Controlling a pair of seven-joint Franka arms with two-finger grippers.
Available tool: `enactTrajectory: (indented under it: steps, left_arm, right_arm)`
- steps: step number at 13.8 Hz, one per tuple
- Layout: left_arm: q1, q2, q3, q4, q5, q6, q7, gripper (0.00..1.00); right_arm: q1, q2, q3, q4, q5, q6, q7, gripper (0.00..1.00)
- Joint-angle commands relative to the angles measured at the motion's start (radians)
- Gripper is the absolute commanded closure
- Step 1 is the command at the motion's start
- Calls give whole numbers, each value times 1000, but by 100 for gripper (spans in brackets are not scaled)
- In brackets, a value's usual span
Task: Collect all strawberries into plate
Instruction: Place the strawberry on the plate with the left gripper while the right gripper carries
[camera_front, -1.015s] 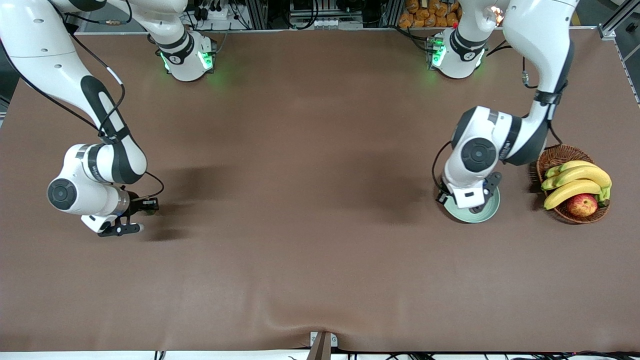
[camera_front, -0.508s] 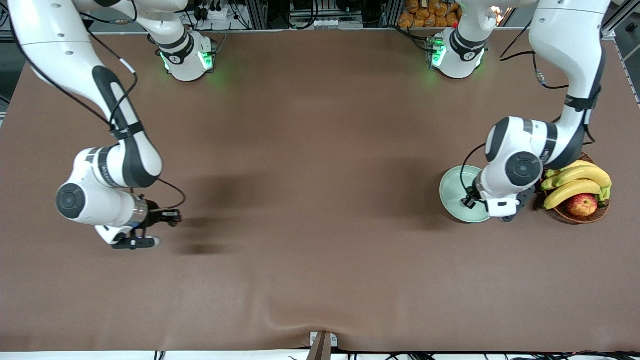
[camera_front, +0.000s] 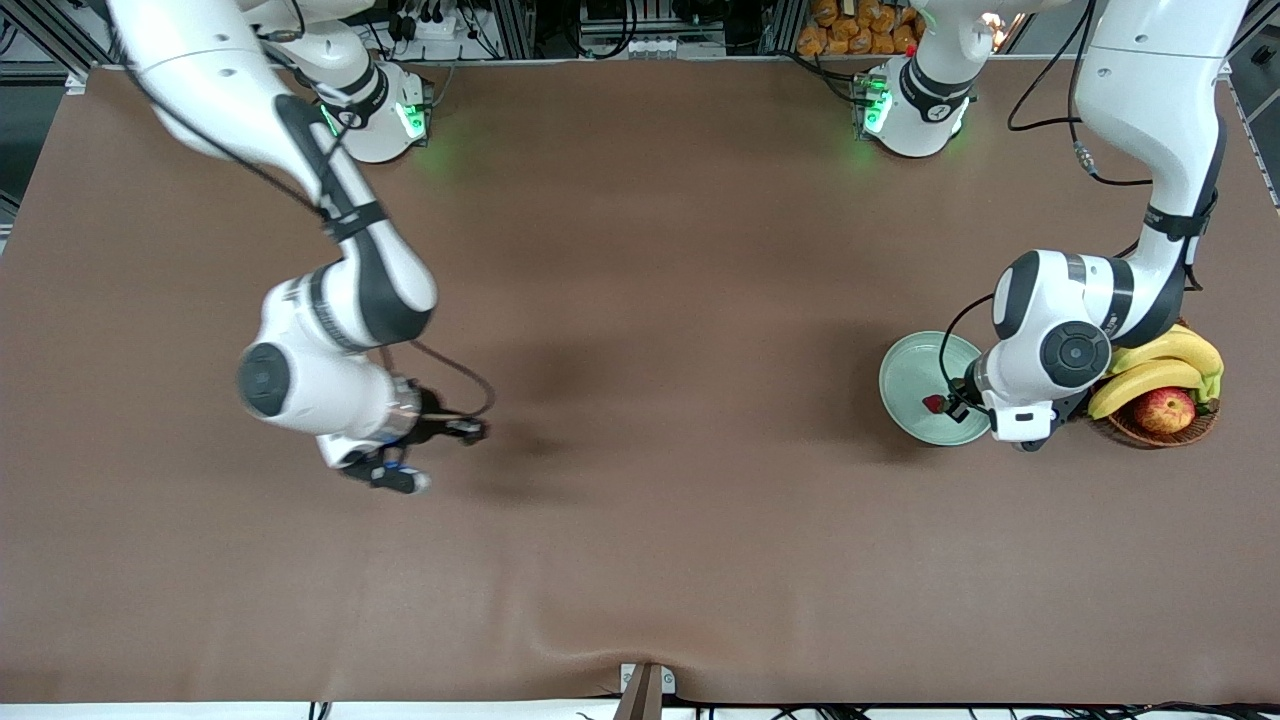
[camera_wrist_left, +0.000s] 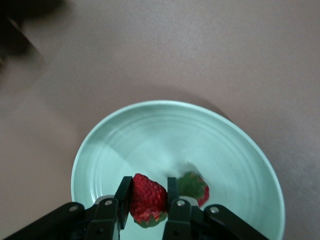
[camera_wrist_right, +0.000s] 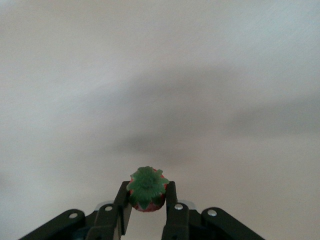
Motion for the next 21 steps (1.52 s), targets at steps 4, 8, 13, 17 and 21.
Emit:
enactTrajectory:
  steps: [4, 8, 13, 17, 21]
  left_arm:
    - [19, 3, -11, 0, 19, 18, 34, 14]
    - [12, -33, -14, 3, 13, 1, 31, 0]
    - [12, -74, -103, 26, 7, -45, 17, 0]
    - [4, -67, -149, 34, -79, -45, -79, 0]
    - [-2, -58, -178, 46, -81, -45, -130, 0]
  right_arm:
    - [241, 107, -13, 87, 70, 250, 360, 100]
    - [430, 283, -16, 220, 64, 467, 618, 100]
    - [545, 363, -22, 296, 55, 543, 703, 100]
    - [584, 380, -22, 293, 55, 550, 706, 74]
    - [610, 380, -37, 290, 40, 590, 702, 0]
